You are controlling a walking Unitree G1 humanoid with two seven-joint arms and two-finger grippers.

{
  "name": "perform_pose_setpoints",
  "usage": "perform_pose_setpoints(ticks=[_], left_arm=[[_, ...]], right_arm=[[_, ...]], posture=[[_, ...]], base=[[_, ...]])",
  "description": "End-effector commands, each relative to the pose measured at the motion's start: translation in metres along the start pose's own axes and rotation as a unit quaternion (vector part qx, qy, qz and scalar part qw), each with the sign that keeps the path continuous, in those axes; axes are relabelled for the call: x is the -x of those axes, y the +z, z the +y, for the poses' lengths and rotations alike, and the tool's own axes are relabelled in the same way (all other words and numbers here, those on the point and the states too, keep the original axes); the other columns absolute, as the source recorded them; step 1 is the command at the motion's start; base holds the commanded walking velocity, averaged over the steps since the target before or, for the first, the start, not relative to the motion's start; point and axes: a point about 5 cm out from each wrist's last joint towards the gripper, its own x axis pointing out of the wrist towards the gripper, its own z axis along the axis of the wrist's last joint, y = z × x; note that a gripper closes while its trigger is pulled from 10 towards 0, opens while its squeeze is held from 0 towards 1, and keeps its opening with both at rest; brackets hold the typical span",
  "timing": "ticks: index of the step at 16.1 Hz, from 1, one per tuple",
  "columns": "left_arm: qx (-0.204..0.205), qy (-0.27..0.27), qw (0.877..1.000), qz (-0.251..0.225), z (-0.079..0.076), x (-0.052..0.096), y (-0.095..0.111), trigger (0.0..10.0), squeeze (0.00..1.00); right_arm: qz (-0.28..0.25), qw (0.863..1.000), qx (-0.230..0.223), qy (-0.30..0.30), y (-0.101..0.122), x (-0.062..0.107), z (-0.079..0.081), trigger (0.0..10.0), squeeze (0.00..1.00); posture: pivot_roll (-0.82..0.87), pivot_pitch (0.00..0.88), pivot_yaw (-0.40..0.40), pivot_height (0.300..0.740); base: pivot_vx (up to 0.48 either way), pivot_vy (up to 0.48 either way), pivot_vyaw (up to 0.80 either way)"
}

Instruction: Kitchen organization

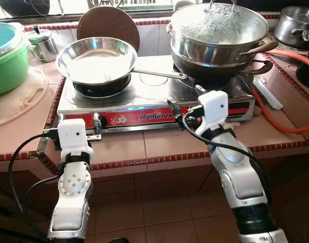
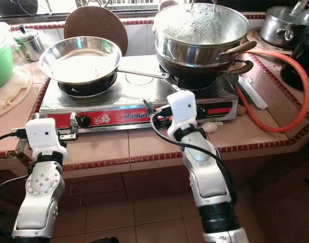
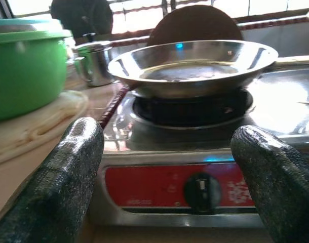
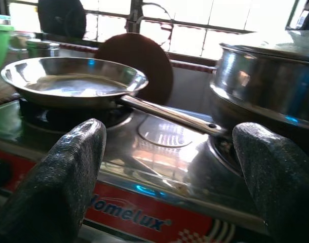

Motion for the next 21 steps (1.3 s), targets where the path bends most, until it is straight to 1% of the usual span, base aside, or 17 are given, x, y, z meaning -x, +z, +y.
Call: perform_pose_setpoints(ticks=[1,3,4,5,7,9,10,11,12,14,15,19,21], left_arm=[[-0.006,-0.01,1.0,-0.001,-0.002,-0.002,0.001,10.0,0.0],[-0.002,-0.022,1.0,0.002,-0.004,-0.004,0.0,10.0,0.0],[0.003,-0.04,0.999,0.012,-0.007,-0.004,-0.005,10.0,0.0],[0.011,-0.058,0.998,0.021,-0.011,-0.004,-0.012,10.0,0.0],[0.015,-0.064,0.998,0.022,-0.011,-0.001,-0.018,10.0,0.0],[0.016,-0.06,0.998,0.019,-0.008,0.003,-0.02,10.0,0.0],[0.008,-0.057,0.998,0.025,-0.005,0.011,-0.026,10.0,0.0],[0.012,-0.06,0.998,0.03,-0.005,0.015,-0.029,10.0,0.0],[-0.002,-0.066,0.997,0.044,-0.005,0.022,-0.034,10.0,0.0],[0.004,-0.064,0.997,0.052,-0.005,0.026,-0.038,10.0,0.0],[-0.001,-0.064,0.997,0.05,-0.005,0.025,-0.038,10.0,0.0],[0.001,-0.061,0.997,0.042,-0.004,0.019,-0.034,10.0,0.0],[0.003,-0.06,0.997,0.043,-0.003,0.018,-0.033,10.0,0.0]], right_arm=[[-0.009,1.0,0.001,-0.016,0.003,0.002,-0.004,10.0,0.0],[-0.005,1.0,0.002,-0.024,0.0,0.004,-0.006,10.0,0.0],[-0.001,1.0,0.007,-0.028,-0.003,0.006,-0.008,10.0,0.0],[0.007,0.999,0.013,-0.031,-0.01,0.011,-0.009,10.0,0.0],[0.02,0.999,0.023,-0.035,-0.02,0.017,-0.011,10.0,0.0],[0.034,0.997,0.042,-0.045,-0.032,0.025,-0.016,10.0,0.0],[0.053,0.996,0.049,-0.053,-0.043,0.034,-0.021,10.0,0.0],[0.058,0.995,0.053,-0.054,-0.046,0.036,-0.022,10.0,0.0],[0.06,0.995,0.055,-0.053,-0.048,0.038,-0.021,10.0,0.0],[0.059,0.995,0.056,-0.051,-0.049,0.038,-0.021,10.0,0.0],[0.058,0.995,0.056,-0.05,-0.05,0.038,-0.02,10.0,0.0],[0.055,0.996,0.057,-0.044,-0.05,0.037,-0.018,10.0,0.0],[0.054,0.996,0.058,-0.044,-0.05,0.037,-0.018,10.0,0.0]], posture=[[-0.1,0.106,0.034,0.74],[-0.11,0.107,0.043,0.74],[-0.11,0.108,0.045,0.74],[-0.12,0.108,0.049,0.74],[-0.13,0.104,0.051,0.74],[-0.13,0.101,0.05,0.74],[-0.13,0.099,0.051,0.74],[-0.13,0.1,0.051,0.74],[-0.13,0.101,0.052,0.74],[-0.14,0.1,0.054,0.74],[-0.13,0.098,0.054,0.74],[-0.14,0.097,0.057,0.74],[-0.14,0.099,0.057,0.74]], base=[[0.0,0.0,0.0],[0.0,0.0,0.0],[0.0,0.0,0.0],[0.0,0.0,0.0],[0.0,0.0,0.0],[0.0,0.0,0.0],[0.0,0.0,0.0],[0.0,0.0,0.0],[0.0,0.0,0.0],[0.0,0.0,0.0],[-0.281,0.0,0.0],[-0.332,0.0,0.0],[-0.334,0.0,0.0]])
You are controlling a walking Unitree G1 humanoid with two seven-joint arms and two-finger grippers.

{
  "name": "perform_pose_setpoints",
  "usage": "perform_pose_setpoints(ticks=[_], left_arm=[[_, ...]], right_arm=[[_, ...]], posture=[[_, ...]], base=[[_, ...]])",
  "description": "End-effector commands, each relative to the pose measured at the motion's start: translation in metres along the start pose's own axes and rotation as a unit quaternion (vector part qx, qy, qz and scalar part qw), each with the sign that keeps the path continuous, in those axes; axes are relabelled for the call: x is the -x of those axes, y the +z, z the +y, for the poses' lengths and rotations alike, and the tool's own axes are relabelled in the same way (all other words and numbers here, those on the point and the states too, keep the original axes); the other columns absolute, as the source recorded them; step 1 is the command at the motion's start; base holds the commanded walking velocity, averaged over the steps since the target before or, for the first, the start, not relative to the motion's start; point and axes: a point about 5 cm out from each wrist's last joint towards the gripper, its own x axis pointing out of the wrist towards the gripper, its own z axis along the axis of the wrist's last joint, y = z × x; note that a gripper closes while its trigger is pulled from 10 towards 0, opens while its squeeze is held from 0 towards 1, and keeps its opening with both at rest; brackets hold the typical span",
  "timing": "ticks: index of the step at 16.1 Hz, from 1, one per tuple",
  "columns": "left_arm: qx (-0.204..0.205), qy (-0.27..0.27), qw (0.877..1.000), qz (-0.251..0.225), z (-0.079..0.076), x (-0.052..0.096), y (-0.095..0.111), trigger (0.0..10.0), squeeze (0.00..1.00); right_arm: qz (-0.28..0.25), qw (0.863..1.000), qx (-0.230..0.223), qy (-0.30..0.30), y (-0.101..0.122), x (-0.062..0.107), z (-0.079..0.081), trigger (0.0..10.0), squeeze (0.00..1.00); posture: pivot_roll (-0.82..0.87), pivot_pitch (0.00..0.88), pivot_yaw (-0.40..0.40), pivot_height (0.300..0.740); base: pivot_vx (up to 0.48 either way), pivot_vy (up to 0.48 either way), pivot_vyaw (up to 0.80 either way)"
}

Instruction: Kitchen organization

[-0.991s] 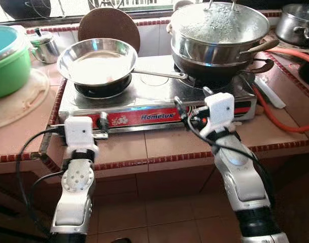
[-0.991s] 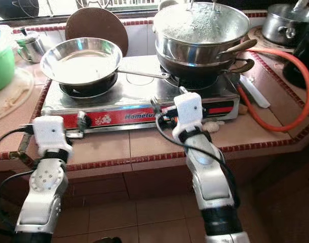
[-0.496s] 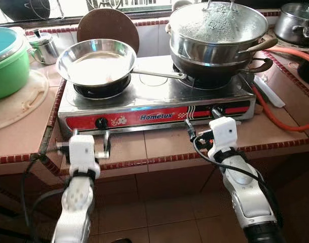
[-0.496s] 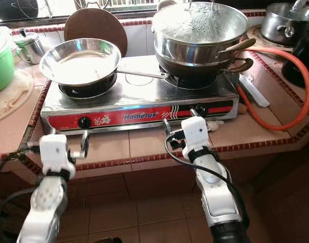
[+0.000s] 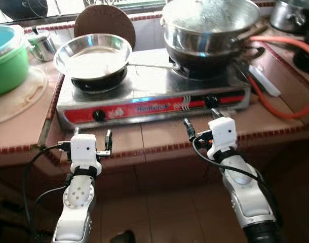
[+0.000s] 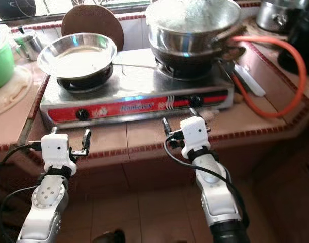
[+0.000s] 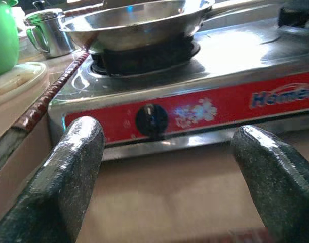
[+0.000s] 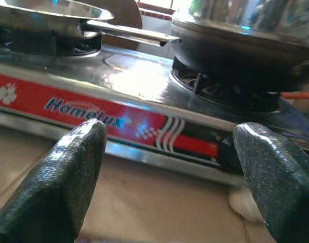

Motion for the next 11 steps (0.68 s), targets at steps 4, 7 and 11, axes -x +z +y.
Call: perform_pose_setpoints(ticks=[4,7,11], left_arm=[[-0.002,0.001,1.0,0.003,0.0039,0.0006,-0.0003,10.0,0.0],[-0.005,-0.002,1.0,0.001,0.0041,-0.0009,0.0015,10.0,0.0],[-0.01,-0.005,1.0,0.006,0.0046,-0.0029,-0.0007,10.0,0.0]], right_arm=[[-0.002,1.0,-0.005,-0.002,-0.0003,0.001,0.0029,10.0,0.0],[-0.002,1.0,-0.006,-0.005,-0.0001,0.0019,0.0029,10.0,0.0],[0.004,1.0,-0.008,-0.009,-0.0035,0.002,0.002,10.0,0.0]], posture=[[-0.14,0.105,0.063,0.74],[-0.14,0.106,0.068,0.74],[-0.14,0.11,0.07,0.74]], base=[[-0.326,0.0,0.0],[-0.269,0.0,0.0],[0.0,0.0,0.0]])
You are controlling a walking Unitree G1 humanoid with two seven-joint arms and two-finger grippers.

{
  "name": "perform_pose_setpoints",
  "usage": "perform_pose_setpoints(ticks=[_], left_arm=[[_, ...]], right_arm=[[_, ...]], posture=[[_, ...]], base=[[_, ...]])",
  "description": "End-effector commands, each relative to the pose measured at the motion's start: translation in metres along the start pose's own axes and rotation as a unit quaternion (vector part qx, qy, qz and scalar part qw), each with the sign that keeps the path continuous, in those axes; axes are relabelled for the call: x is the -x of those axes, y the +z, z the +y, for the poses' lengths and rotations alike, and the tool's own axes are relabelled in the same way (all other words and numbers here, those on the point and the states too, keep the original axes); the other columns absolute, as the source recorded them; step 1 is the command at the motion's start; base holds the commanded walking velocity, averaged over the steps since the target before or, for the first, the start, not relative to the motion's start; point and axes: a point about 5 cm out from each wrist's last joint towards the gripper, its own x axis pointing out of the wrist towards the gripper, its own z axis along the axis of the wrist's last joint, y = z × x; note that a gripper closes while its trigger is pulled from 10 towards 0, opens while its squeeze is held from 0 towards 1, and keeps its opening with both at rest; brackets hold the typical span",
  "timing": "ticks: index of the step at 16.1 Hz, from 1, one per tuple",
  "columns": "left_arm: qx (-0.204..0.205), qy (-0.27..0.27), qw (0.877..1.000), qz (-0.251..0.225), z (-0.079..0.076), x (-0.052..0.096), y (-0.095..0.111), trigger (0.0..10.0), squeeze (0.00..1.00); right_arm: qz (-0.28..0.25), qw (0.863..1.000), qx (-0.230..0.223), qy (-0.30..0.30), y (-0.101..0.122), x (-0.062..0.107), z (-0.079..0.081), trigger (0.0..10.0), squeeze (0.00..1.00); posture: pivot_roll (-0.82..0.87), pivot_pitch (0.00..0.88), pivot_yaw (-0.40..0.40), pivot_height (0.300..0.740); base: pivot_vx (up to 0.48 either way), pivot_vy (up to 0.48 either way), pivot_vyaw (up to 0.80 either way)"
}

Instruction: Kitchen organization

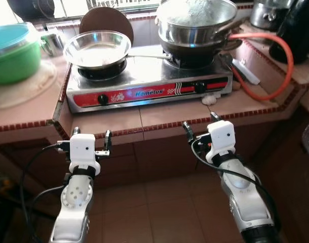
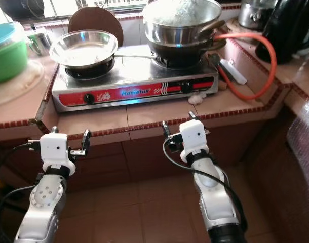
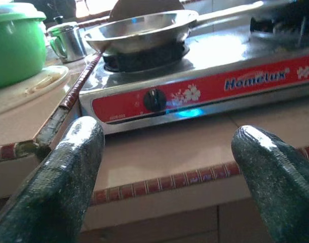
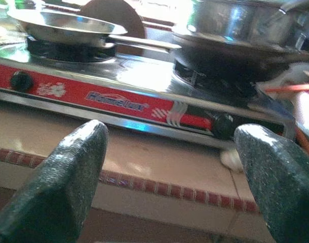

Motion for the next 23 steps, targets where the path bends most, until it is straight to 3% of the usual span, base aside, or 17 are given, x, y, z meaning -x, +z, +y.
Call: perform_pose_setpoints(ticks=[1,4,6,7,8,11,12,13,15,16,18,20,22,23], left_arm=[[0.002,-0.007,1.0,0.019,0.0,-0.002,-0.007,10.0,0.0],[0.029,-0.03,0.992,0.119,-0.008,-0.004,-0.055,10.0,0.0],[0.003,-0.047,0.981,0.188,-0.014,0.004,-0.085,10.0,0.0],[-0.004,-0.066,0.973,0.221,-0.019,0.011,-0.101,10.0,0.0],[-0.018,-0.088,0.958,0.273,-0.022,0.025,-0.122,10.0,0.0],[-0.003,-0.086,0.933,0.35,-0.02,0.045,-0.148,10.0,0.0],[-0.001,-0.072,0.923,0.379,-0.016,0.053,-0.157,10.0,0.0],[0.01,-0.06,0.913,0.403,-0.014,0.06,-0.163,10.0,0.0],[-0.028,-0.088,0.894,0.439,-0.014,0.076,-0.174,10.0,0.0],[-0.016,-0.083,0.885,0.457,-0.012,0.082,-0.177,10.0,0.0],[-0.004,-0.079,0.878,0.473,-0.011,0.085,-0.179,10.0,0.0],[-0.028,-0.077,0.863,0.498,-0.009,0.088,-0.182,10.0,0.0],[-0.039,-0.1,0.863,0.493,-0.011,0.087,-0.182,10.0,0.0],[-0.038,-0.099,0.863,0.493,-0.01,0.088,-0.182,10.0,0.0]], right_arm=[[0.013,1.0,-0.004,-0.007,-0.006,0.0,-0.004,10.0,0.0],[0.069,0.997,-0.033,-0.01,-0.03,0.0,-0.003,10.0,0.0],[0.138,0.989,-0.06,0.0,-0.06,0.004,0.003,10.0,0.0],[0.183,0.981,-0.052,0.021,-0.082,0.012,0.012,10.0,0.0],[0.244,0.968,-0.04,0.049,-0.108,0.028,0.023,10.0,0.0],[0.32,0.944,-0.063,0.041,-0.135,0.048,0.028,10.0,0.0],[0.339,0.939,-0.017,0.053,-0.142,0.056,0.027,10.0,0.0],[0.363,0.931,-0.013,0.047,-0.15,0.065,0.025,10.0,0.0],[0.39,0.92,-0.012,0.019,-0.159,0.077,0.019,10.0,0.0],[0.414,0.909,-0.039,-0.011,-0.164,0.086,0.017,10.0,0.0],[0.444,0.894,-0.048,-0.017,-0.172,0.099,0.02,10.0,0.0],[0.483,0.872,-0.078,-0.024,-0.18,0.115,0.026,10.0,0.0],[0.493,0.862,-0.108,-0.039,-0.182,0.119,0.026,10.0,0.0],[0.504,0.849,-0.151,-0.047,-0.184,0.122,0.029,10.0,0.0]], posture=[[-0.14,0.112,0.069,0.74],[-0.14,0.111,0.069,0.74],[-0.17,0.108,0.067,0.74],[-0.17,0.103,0.069,0.74],[-0.17,0.1,0.068,0.74],[-0.17,0.096,0.067,0.74],[-0.18,0.092,0.065,0.74],[-0.18,0.092,0.065,0.74],[-0.21,0.087,0.067,0.74],[-0.21,0.091,0.07,0.74],[-0.21,0.09,0.075,0.74],[-0.2,0.086,0.074,0.74],[-0.2,0.084,0.075,0.74],[-0.2,0.086,0.078,0.74]], base=[[0.0,0.0,0.0],[0.0,0.0,0.0],[0.0,0.0,0.0],[0.0,0.0,0.0],[0.0,0.0,0.0],[0.0,0.0,0.0],[0.0,0.0,0.0],[0.0,0.0,0.0],[0.0,0.0,0.0],[0.0,0.0,0.0],[0.0,0.0,0.0],[0.0,0.0,0.0],[0.0,0.0,0.0],[0.0,0.0,0.0]])
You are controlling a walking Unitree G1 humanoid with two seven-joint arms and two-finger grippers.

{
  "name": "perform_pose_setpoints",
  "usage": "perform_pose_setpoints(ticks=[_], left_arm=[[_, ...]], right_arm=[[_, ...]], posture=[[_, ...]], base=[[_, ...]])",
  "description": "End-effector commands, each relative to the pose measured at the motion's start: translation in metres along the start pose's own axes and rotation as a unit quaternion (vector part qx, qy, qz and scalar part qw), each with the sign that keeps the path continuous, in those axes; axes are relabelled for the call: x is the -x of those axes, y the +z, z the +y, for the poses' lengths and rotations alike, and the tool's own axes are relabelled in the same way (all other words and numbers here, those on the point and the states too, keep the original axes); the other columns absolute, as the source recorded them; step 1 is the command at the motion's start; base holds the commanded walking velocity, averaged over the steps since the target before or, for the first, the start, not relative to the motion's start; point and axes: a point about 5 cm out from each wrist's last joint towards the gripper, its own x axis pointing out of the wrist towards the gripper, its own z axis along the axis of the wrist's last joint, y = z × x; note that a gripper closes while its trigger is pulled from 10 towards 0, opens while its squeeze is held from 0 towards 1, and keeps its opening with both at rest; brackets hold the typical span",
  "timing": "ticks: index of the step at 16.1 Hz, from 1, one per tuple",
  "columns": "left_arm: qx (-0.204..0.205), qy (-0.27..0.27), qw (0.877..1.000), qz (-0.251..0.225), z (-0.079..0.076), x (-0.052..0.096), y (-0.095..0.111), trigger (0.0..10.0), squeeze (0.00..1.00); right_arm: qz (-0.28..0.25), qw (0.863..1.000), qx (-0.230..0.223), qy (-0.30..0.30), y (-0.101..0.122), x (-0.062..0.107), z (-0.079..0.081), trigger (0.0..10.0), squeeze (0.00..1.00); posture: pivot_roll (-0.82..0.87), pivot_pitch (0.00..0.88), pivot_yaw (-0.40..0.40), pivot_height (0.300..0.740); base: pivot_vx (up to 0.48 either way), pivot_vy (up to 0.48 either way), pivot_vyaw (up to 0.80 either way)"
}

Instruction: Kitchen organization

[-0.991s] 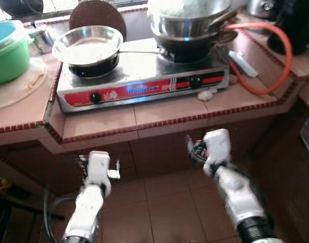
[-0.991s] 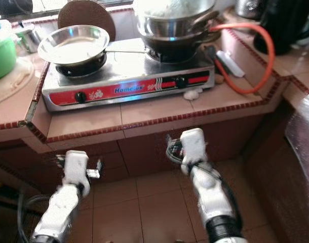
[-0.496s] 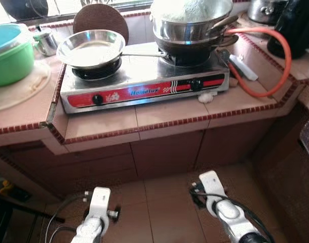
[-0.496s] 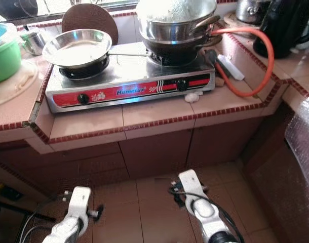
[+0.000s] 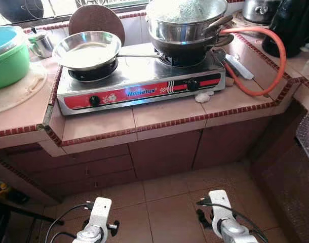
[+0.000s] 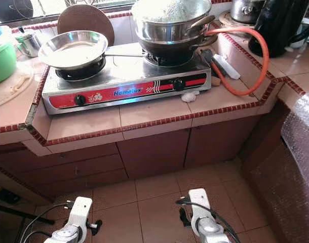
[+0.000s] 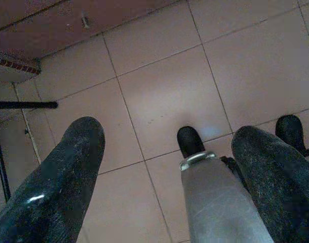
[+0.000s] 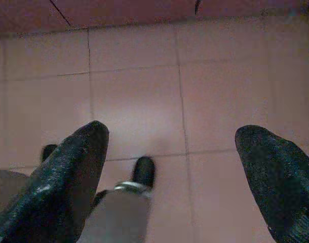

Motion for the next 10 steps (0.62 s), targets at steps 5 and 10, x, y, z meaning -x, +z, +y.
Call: perform_pose_setpoints(ticks=[5,10], left_arm=[[-0.005,0.006,1.0,0.018,0.009,0.002,-0.01,10.0,0.0],[-0.007,0.011,1.0,0.022,0.011,0.002,-0.011,10.0,0.0]], right_arm=[[0.046,0.997,-0.047,0.041,-0.016,0.002,0.008,10.0,0.0],[0.049,0.997,-0.038,0.05,-0.017,0.002,0.01,10.0,0.0]], posture=[[-0.2,0.083,0.086,0.74],[-0.21,0.082,0.09,0.74]], base=[[0.0,0.0,0.0],[0.0,0.0,-0.46]])
